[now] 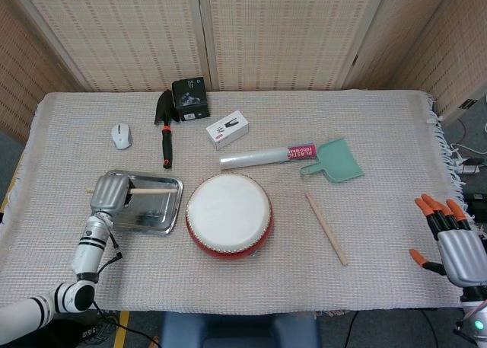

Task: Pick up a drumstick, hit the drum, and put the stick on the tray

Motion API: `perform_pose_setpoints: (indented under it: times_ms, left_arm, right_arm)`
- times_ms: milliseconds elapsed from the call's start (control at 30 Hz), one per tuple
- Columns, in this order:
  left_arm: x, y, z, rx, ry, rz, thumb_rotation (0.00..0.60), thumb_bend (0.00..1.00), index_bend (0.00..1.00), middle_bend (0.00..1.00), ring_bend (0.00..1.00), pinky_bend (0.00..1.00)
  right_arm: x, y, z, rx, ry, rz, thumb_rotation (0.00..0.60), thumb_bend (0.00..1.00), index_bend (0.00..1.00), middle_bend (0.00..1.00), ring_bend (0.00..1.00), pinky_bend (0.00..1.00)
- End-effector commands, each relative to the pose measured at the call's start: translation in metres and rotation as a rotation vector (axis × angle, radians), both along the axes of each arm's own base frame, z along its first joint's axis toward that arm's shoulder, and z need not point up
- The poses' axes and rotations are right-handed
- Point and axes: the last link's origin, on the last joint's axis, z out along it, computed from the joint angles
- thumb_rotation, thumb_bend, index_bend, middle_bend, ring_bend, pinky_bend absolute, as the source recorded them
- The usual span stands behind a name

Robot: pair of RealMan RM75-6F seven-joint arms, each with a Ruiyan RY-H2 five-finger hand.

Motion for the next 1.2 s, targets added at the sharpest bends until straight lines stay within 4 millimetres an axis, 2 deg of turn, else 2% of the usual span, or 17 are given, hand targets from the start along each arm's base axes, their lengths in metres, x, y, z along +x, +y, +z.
perform_pose_setpoints:
  times_ms: [33,133,200,267,333,400,567,633,733,800,1000,1200]
  left_arm:
    - [0.000,0.002,-0.009,-0.031,0.022,-0.010,0.600,0.67,1.00,1.00,0.95,1.00]
    - [0.001,0.003,-0.012,-0.064,0.041,-0.009,0.600,0.64,1.00,0.99,0.92,1.00]
    - [0.002,0.005,-0.013,-0.087,0.051,-0.006,0.600,0.59,0.95,0.93,0.85,0.96]
    - [0.003,0.005,-0.013,-0.105,0.062,-0.006,0.600,0.55,0.86,0.82,0.75,0.87]
    - [0.004,0.004,-0.013,-0.113,0.068,-0.010,0.600,0.49,0.71,0.66,0.59,0.75]
    - [0.006,0.003,-0.012,-0.116,0.062,-0.014,0.600,0.46,0.59,0.54,0.47,0.67]
    - [0.009,0.000,-0.012,-0.142,0.056,-0.019,0.600,0.40,0.33,0.30,0.26,0.49]
    - [0.010,0.001,-0.013,-0.146,0.060,-0.019,0.600,0.37,0.19,0.21,0.17,0.40]
    - [0.010,0.002,-0.014,-0.161,0.055,-0.011,0.600,0.33,0.06,0.11,0.07,0.29]
    - [0.011,0.004,-0.015,-0.166,0.049,-0.004,0.600,0.30,0.02,0.06,0.03,0.24]
    - [0.011,0.007,-0.017,-0.178,0.041,0.008,0.600,0.27,0.00,0.00,0.00,0.13]
    - [0.009,0.006,-0.018,-0.228,0.005,0.056,0.600,0.25,0.00,0.00,0.00,0.06]
  right_arm:
    - [0.000,0.000,0.000,-0.003,0.003,-0.001,0.600,0.21,0.00,0.02,0.00,0.00]
    - [0.000,-0.001,0.000,-0.002,0.003,-0.005,0.600,0.21,0.00,0.02,0.00,0.00]
    - [0.000,-0.001,0.000,-0.002,0.003,-0.008,0.600,0.21,0.00,0.02,0.00,0.00]
    - [-0.001,-0.001,0.000,-0.004,0.003,-0.011,0.600,0.21,0.00,0.02,0.00,0.00]
    - [-0.001,-0.001,0.001,-0.006,0.003,-0.013,0.600,0.21,0.00,0.02,0.00,0.00]
    - [-0.001,-0.001,0.001,-0.007,0.004,-0.013,0.600,0.21,0.00,0.02,0.00,0.00]
    - [0.000,-0.002,0.000,-0.005,0.005,-0.013,0.600,0.21,0.00,0.02,0.00,0.00]
    - [0.000,-0.002,0.000,-0.005,0.006,-0.012,0.600,0.21,0.00,0.02,0.00,0.00]
    - [0.000,-0.002,0.000,-0.006,0.006,-0.012,0.600,0.21,0.00,0.02,0.00,0.00]
    - [0.001,-0.003,-0.001,-0.006,0.006,-0.013,0.600,0.21,0.00,0.02,0.00,0.00]
    - [0.002,-0.003,-0.001,-0.005,0.007,-0.010,0.600,0.21,0.00,0.02,0.00,0.00]
    - [0.002,-0.004,-0.001,-0.009,0.008,-0.012,0.600,0.21,0.00,0.02,0.00,0.00]
